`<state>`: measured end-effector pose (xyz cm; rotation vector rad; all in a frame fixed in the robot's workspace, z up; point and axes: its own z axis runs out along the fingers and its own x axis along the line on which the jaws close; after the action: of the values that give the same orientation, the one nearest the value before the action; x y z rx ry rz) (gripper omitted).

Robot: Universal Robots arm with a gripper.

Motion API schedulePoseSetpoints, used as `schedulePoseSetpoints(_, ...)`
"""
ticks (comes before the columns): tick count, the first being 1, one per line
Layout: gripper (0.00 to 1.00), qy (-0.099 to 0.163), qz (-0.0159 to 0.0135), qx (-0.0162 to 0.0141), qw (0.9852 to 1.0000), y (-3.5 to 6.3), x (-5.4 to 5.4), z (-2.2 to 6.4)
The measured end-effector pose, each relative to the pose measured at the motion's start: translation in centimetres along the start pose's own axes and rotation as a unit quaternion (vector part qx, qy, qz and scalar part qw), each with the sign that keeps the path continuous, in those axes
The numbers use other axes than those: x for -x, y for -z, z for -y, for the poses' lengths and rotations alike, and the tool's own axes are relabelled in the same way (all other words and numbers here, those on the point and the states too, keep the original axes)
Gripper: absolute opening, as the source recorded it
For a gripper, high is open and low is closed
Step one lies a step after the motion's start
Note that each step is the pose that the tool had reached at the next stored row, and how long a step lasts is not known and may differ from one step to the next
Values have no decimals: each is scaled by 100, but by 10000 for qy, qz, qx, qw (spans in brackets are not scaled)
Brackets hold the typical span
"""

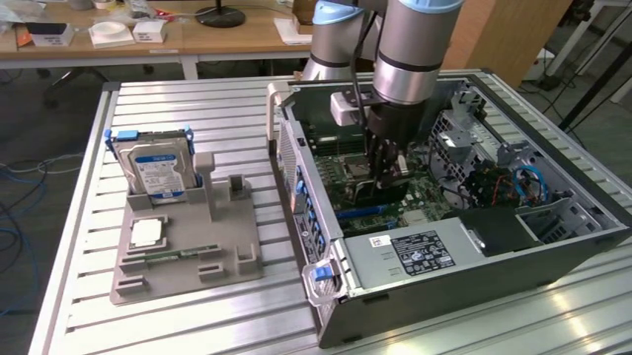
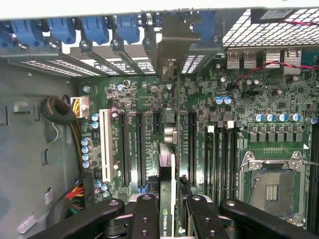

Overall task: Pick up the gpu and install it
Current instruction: 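Insert the gpu into the slot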

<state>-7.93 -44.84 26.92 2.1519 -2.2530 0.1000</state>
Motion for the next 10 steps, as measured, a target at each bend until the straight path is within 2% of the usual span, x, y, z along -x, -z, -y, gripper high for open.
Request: schedulePoseSetpoints(10, 26, 0, -1, -2, 10000, -115, 6, -10)
